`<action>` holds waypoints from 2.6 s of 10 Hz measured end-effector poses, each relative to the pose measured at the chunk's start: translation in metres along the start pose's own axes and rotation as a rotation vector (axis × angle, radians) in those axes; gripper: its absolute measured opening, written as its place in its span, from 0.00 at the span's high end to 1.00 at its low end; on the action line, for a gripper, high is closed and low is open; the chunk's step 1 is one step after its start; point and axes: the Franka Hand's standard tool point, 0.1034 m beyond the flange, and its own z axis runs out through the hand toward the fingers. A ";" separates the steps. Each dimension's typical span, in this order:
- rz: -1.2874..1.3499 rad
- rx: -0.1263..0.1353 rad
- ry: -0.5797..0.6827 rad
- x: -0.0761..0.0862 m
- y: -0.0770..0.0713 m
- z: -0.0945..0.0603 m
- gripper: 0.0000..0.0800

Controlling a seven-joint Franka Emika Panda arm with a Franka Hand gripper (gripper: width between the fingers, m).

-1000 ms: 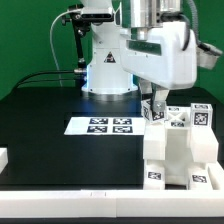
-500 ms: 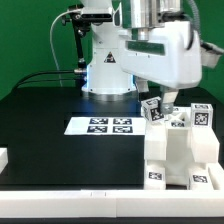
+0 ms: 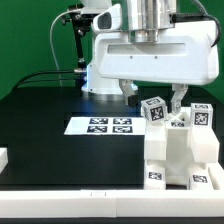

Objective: Assemble chair

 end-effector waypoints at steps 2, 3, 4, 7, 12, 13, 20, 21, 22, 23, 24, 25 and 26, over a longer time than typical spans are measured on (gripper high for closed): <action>-0.303 -0.015 -0.016 -0.003 -0.004 0.001 0.19; -0.463 -0.019 -0.053 -0.004 -0.008 0.002 0.19; -0.501 -0.016 -0.050 -0.003 -0.010 0.002 0.19; -0.414 -0.021 -0.050 -0.003 -0.009 0.003 0.47; 0.085 -0.029 -0.031 -0.001 -0.009 0.004 0.65; 0.197 -0.028 -0.023 0.000 -0.010 0.004 0.65; 0.784 0.046 0.018 0.005 -0.013 0.006 0.39; 0.725 0.041 0.017 0.004 -0.013 0.006 0.39; 0.563 0.029 0.010 0.004 -0.015 0.004 0.23; 0.349 0.033 0.014 0.005 -0.018 0.003 0.20; 0.199 0.025 0.005 0.002 -0.017 0.004 0.20; 0.106 0.024 0.005 0.002 -0.016 0.005 0.19; 0.054 0.024 0.008 0.003 -0.016 0.005 0.19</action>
Offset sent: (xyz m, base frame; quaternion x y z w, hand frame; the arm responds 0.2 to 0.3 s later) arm 0.0037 0.0236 0.0023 0.0339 -0.0210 -0.2732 0.9611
